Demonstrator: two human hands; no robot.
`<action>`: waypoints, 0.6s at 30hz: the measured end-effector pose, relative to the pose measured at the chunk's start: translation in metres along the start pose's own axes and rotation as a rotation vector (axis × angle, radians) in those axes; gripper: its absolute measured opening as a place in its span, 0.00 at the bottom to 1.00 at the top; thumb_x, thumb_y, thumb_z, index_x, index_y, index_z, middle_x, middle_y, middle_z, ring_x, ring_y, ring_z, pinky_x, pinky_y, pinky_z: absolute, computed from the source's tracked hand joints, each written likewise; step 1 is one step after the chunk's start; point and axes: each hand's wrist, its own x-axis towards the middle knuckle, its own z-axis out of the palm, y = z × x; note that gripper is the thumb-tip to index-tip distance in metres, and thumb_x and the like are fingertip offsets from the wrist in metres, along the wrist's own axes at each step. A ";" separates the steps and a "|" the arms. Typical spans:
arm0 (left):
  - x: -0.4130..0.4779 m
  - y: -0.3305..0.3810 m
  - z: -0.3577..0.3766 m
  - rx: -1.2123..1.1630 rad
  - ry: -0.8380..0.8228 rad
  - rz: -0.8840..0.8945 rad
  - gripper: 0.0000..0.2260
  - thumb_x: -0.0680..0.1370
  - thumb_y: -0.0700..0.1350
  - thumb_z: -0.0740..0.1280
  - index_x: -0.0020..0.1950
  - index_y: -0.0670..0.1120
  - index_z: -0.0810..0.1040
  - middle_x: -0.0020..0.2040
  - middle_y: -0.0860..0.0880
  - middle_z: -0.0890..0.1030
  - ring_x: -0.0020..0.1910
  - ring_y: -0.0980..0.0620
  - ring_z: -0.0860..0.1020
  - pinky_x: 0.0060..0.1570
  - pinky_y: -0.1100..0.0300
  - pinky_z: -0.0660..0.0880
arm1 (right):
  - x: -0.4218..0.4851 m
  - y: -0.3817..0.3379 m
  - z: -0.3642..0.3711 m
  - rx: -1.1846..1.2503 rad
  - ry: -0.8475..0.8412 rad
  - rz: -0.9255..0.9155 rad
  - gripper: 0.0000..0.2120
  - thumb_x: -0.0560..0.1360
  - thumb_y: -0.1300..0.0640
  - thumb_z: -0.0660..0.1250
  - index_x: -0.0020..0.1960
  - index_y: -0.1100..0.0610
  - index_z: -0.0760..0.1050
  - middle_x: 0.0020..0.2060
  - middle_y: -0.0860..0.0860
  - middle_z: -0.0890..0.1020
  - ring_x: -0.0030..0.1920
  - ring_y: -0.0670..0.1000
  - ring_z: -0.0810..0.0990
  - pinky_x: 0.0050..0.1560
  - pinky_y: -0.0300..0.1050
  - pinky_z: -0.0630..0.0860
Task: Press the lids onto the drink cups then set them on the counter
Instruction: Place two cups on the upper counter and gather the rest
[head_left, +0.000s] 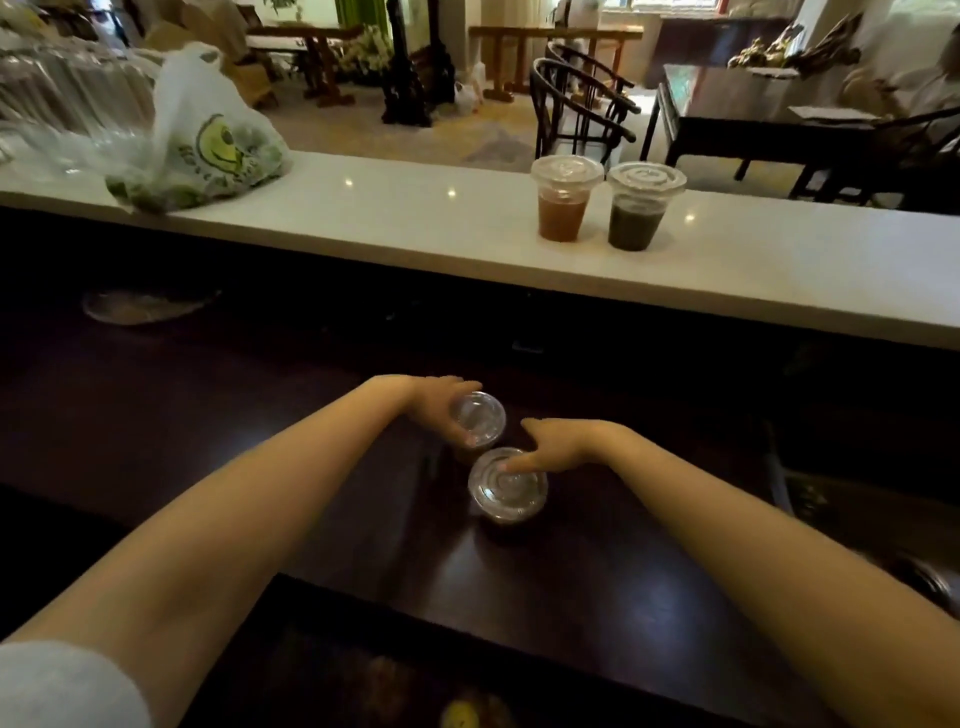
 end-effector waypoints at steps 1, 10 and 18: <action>0.004 -0.003 0.006 0.006 0.000 0.014 0.47 0.67 0.60 0.72 0.76 0.51 0.46 0.78 0.44 0.50 0.76 0.43 0.52 0.73 0.47 0.54 | 0.001 0.000 0.010 0.013 -0.012 0.000 0.47 0.71 0.35 0.63 0.75 0.63 0.48 0.75 0.59 0.57 0.74 0.57 0.60 0.71 0.49 0.61; 0.030 -0.002 0.033 0.045 0.124 0.160 0.49 0.65 0.52 0.76 0.76 0.50 0.47 0.74 0.40 0.54 0.73 0.40 0.54 0.70 0.49 0.59 | 0.011 -0.012 0.056 0.065 0.086 0.007 0.62 0.62 0.39 0.74 0.75 0.64 0.37 0.74 0.59 0.49 0.73 0.63 0.54 0.72 0.54 0.60; 0.036 0.011 0.006 0.075 0.115 0.230 0.43 0.64 0.48 0.76 0.74 0.49 0.57 0.64 0.43 0.65 0.65 0.43 0.63 0.63 0.52 0.69 | 0.000 0.010 0.030 0.168 0.140 -0.028 0.48 0.63 0.43 0.75 0.72 0.57 0.54 0.64 0.54 0.61 0.64 0.57 0.68 0.64 0.51 0.70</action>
